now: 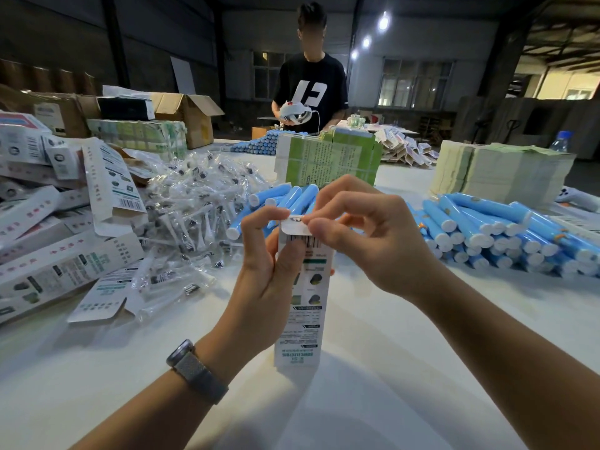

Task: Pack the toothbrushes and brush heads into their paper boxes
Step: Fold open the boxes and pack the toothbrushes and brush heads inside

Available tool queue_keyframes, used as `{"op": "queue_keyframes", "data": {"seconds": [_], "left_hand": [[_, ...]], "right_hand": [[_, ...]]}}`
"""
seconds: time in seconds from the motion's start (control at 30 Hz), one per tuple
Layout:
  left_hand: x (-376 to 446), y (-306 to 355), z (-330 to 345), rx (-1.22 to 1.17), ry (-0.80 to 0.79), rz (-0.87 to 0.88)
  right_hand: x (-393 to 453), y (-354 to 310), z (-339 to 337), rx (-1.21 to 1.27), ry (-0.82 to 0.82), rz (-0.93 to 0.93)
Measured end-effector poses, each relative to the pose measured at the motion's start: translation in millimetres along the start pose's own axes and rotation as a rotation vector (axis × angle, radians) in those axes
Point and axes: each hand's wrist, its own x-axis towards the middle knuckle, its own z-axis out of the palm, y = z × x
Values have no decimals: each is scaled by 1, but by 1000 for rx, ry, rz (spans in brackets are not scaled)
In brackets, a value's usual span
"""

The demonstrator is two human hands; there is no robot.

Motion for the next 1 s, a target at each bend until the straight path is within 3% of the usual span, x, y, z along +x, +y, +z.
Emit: {"op": "queue_keyframes", "data": {"seconds": [0.33,0.5,0.7,1.0], "left_hand": [[-2,5,2,-25,7,3],[-3,3,2,4,-30,20],[-4,5,2,77,-35,46],[-5,6,0,100,-13,63]], "right_hand": [[2,-9,-3,-251,-7,-183],[3,-12,-3,-198,63,-135],[4,-15,-9,-86,-33,-23],[2,-10,-12,-29,-140,-13]]}}
